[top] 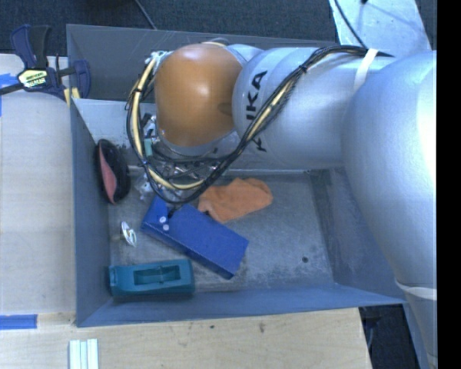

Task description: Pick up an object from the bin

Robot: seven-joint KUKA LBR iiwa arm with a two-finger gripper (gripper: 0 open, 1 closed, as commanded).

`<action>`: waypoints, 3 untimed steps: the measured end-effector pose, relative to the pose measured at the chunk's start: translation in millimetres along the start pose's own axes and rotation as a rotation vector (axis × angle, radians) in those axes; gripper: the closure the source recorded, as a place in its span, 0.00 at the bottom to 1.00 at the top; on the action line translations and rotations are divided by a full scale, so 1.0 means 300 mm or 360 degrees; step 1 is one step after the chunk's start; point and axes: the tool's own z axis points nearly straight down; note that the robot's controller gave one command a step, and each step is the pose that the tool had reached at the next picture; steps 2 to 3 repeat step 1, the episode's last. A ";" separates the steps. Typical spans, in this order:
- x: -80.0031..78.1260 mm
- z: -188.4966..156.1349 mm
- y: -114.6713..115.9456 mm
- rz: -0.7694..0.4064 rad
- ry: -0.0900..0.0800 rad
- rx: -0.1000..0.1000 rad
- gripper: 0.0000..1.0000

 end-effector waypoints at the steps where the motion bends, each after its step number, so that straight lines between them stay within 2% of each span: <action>1: -0.002 -0.071 -0.002 0.0001 -0.0002 0.0003 1.00; 3: -0.002 -0.071 -0.002 0.0001 -0.0002 0.0003 1.00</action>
Offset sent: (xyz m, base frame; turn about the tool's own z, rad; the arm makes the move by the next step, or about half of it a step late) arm 0.0000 0.0000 0.0608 0.0000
